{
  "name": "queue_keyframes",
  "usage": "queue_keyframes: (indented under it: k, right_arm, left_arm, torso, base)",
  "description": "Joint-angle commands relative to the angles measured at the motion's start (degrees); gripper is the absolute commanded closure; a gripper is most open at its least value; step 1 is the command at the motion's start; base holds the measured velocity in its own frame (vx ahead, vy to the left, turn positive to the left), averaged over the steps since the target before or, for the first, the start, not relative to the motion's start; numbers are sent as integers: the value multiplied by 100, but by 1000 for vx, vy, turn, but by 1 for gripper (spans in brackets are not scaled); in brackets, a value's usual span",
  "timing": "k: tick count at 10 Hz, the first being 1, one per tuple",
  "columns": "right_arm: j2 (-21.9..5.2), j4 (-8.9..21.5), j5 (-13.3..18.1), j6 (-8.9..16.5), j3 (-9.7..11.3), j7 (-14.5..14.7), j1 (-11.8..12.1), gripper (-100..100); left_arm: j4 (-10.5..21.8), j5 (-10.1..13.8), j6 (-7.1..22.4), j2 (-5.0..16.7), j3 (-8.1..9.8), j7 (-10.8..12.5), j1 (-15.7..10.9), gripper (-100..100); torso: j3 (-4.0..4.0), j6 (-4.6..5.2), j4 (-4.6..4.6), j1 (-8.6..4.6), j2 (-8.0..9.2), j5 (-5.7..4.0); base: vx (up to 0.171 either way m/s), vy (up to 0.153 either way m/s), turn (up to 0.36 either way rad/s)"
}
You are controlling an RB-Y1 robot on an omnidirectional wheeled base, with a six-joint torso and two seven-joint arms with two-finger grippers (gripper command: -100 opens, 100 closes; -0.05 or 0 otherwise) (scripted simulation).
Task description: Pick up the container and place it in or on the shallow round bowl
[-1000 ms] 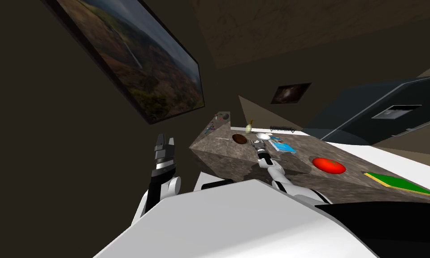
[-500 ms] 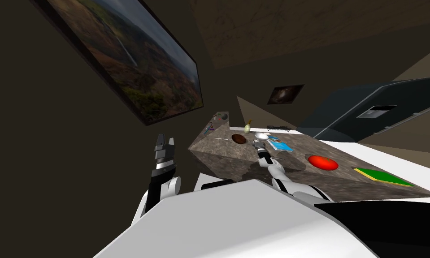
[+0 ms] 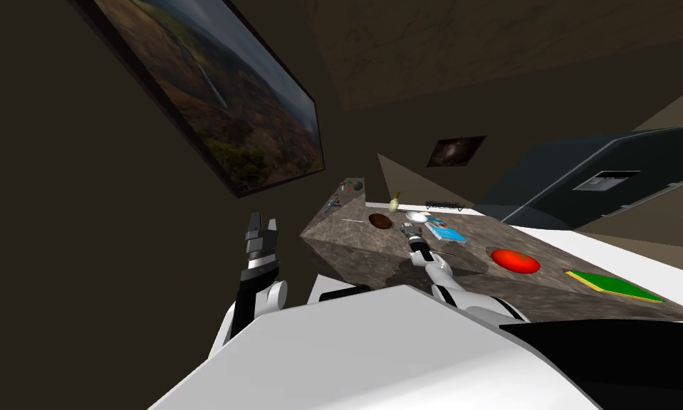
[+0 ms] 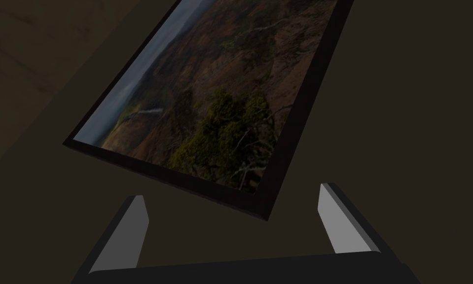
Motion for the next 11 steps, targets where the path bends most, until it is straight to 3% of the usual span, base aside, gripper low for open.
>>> queue_keyframes:
  k: [1, 6, 7, 8, 9, 11]
  right_arm:
    - [117, -171, -6, 85, -100, 92, 101, 100]
    - [563, -829, -44, 358, -555, 458, 477, 100]
    - [479, -674, -42, 289, -507, 409, 382, 100]
    - [486, -680, -42, 288, -515, 424, 385, 0]
    - [531, -763, -107, 304, -471, 396, 412, 100]
    - [616, -937, -214, 421, -390, 345, 392, 100]
  left_arm:
    - [0, 0, 0, 0, 0, 0, 0, 0]
    - [0, 0, 0, 0, 0, 0, 0, 0]
    - [0, 0, 0, 0, 0, 0, 0, 0]
    - [0, 0, 0, 0, 0, 0, 1, 0]
    - [0, 0, 0, 0, 0, 0, 1, 0]
    - [0, 0, 0, -1, 0, 0, 0, 0]
  torso:
    - [0, 0, 0, 0, 0, 0]
    - [-3, 2, -6, -13, 0, -14]
    - [-6, 2, -12, -16, -2, -20]
    - [-12, 7, -14, -11, -11, -19]
    - [-16, 6, -15, -5, -17, -18]
    - [6, 16, -22, 14, 37, -35]
  base:
    - [-53, -68, 196]
    - [-44, -57, 168]
    - [-19, -23, 37]
    - [0, 0, 0]
    - [-102, 11, -18]
    - [-153, 41, -19]
